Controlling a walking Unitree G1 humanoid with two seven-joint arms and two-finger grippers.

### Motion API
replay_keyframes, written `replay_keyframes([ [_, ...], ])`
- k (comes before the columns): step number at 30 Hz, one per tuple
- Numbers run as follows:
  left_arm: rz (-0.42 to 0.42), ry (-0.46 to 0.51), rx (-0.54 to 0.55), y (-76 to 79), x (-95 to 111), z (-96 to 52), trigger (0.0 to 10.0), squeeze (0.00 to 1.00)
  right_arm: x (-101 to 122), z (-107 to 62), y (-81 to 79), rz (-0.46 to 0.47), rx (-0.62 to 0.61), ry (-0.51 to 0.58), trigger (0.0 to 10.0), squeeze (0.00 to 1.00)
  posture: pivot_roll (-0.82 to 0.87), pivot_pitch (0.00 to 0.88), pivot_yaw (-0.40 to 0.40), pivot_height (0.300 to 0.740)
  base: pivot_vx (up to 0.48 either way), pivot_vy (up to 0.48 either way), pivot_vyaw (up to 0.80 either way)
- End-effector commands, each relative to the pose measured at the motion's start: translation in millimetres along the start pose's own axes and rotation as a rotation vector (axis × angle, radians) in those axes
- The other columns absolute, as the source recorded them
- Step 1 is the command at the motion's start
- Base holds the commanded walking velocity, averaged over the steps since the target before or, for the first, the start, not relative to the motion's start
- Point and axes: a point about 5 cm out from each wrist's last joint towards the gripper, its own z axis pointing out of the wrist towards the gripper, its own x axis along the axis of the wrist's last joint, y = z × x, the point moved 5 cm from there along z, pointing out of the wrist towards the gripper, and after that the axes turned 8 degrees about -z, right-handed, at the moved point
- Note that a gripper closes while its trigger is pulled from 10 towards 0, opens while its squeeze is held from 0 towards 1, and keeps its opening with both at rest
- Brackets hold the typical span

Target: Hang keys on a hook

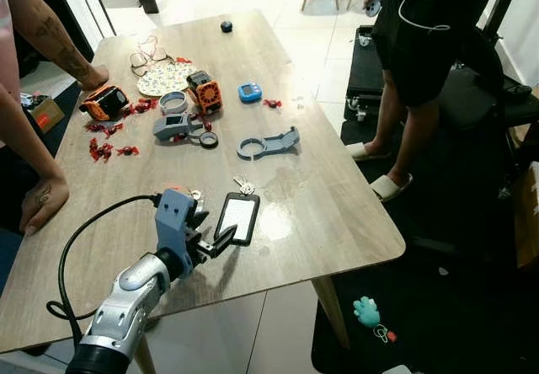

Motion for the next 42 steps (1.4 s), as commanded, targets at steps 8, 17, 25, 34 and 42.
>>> replay_keyframes([
  [8,-0.057,-0.138,0.057,-4.0,-27.7,-0.2,10.0,0.00,-5.9,-0.1,-5.6,0.004,0.011,-0.018,10.0,0.00,-0.13,0.099,0.127,0.740,0.000,0.000,0.00],
  [17,-0.142,-0.107,0.022,8.2,-8.2,4.2,10.0,0.00,-9.2,-0.3,-6.4,0.007,0.011,-0.025,10.0,0.00,-0.13,0.104,0.132,0.740,0.000,0.000,0.00],
  [25,-0.255,0.015,-0.069,21.8,36.1,7.1,10.0,0.00,-8.7,-0.2,-7.6,0.009,0.013,-0.023,10.0,0.00,-0.13,0.104,0.132,0.740,0.000,0.000,0.00],
  [34,-0.193,0.009,-0.154,51.1,44.4,15.9,10.0,0.00,-9.2,-0.2,-8.7,0.008,0.015,-0.025,10.0,0.00,-0.13,0.112,0.133,0.740,0.000,0.000,0.00],
  [42,-0.184,0.021,-0.152,67.6,42.2,41.4,10.0,0.00,-9.0,-0.2,-10.4,0.003,0.019,-0.024,10.0,0.00,-0.14,0.120,0.133,0.740,0.000,0.000,0.00],
])
